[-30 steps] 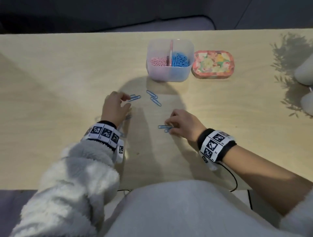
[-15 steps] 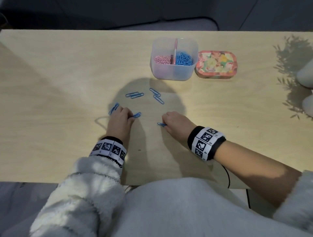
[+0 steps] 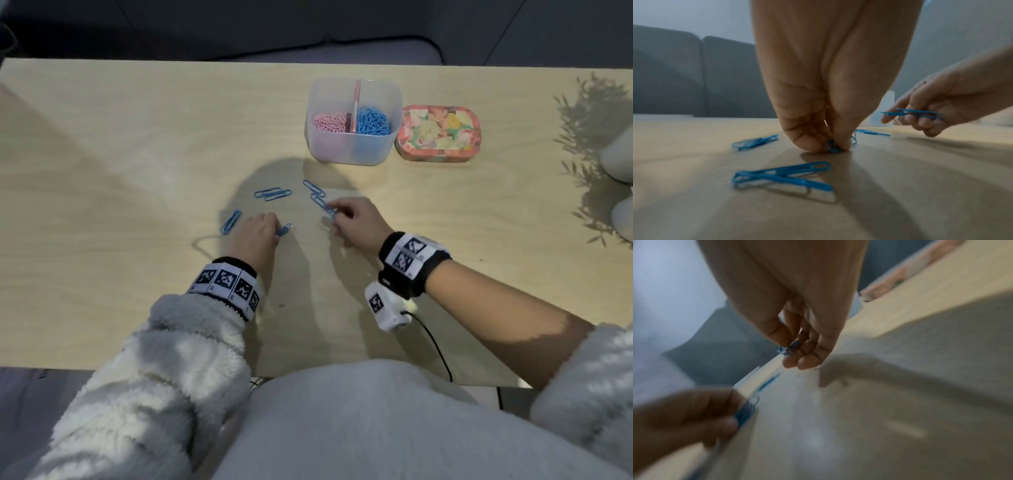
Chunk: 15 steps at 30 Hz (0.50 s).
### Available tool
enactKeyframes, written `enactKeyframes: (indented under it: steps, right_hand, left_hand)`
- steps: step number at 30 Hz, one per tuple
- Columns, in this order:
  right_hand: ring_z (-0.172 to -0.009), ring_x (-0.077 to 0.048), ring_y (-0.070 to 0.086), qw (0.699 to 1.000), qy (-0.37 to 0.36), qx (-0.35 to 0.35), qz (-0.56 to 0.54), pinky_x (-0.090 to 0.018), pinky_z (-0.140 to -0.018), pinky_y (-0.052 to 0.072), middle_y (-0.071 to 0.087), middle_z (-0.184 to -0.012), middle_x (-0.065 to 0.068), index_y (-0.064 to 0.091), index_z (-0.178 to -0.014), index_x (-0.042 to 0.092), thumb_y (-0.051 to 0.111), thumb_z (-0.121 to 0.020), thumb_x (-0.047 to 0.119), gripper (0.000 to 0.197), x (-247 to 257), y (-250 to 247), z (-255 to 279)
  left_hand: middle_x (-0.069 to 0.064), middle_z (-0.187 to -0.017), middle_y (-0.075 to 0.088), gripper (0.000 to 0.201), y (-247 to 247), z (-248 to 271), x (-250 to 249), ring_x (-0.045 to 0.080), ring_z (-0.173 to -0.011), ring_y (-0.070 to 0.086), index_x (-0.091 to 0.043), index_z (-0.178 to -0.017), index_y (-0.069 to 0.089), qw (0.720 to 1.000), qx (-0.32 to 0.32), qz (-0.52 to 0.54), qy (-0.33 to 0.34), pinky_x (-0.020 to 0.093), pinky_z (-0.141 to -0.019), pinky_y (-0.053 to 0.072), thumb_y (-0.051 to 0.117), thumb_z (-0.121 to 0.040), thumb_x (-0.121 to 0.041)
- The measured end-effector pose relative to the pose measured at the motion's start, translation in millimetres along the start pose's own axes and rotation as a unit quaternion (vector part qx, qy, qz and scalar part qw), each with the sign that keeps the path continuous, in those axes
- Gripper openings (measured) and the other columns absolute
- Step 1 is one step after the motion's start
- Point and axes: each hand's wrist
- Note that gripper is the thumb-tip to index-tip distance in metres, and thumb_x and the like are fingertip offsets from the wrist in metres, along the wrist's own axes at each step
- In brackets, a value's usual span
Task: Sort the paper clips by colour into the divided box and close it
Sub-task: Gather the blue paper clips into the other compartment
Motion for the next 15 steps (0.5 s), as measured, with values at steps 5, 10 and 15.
enactKeyframes:
  steps: [5, 10, 15]
  right_hand:
    - [-0.048, -0.016, 0.042, 0.951, 0.159, -0.002, -0.265, -0.023, -0.046, 0.03, 0.047, -0.061, -0.006, 0.054, -0.066, 0.007, 0.038, -0.089, 0.01, 0.029, 28, -11, -30]
    - [-0.073, -0.024, 0.054, 0.999, 0.033, -0.026, 0.032, -0.03, -0.066, 0.042, 0.061, -0.079, -0.01, 0.062, -0.077, 0.008, 0.04, -0.092, 0.014, 0.027, 30, -5, -52]
    - [-0.109, -0.033, 0.054, 0.967, -0.026, 0.014, 0.254, -0.039, -0.089, 0.044, 0.057, -0.121, -0.016, 0.047, -0.122, 0.008, 0.043, -0.094, 0.014, 0.029, 27, 8, -59]
  left_hand:
    - [0.003, -0.094, 0.051, 0.014, -13, 5, 9, 0.017, -0.086, 0.048, -0.011, -0.1, 0.055, 0.945, -0.011, 0.309, -0.11, 0.031, -0.074, 0.041, 0.042, -0.095, -0.012]
    - [0.005, -0.065, 0.04, 0.026, -29, 16, 29, 0.019, -0.059, 0.045, -0.015, -0.066, 0.04, 0.834, -0.016, 0.525, -0.17, 0.026, -0.057, 0.037, 0.03, -0.08, 0.005]
    - [0.006, -0.056, 0.042, 0.031, -20, 32, 41, 0.01, -0.041, 0.041, -0.011, -0.063, 0.039, 0.818, -0.004, 0.53, -0.223, 0.016, -0.041, 0.031, 0.033, -0.088, 0.006]
Point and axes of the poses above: each hand's wrist, its own z-axis away from the middle knuckle, its own y-axis out of the palm, x = y × z
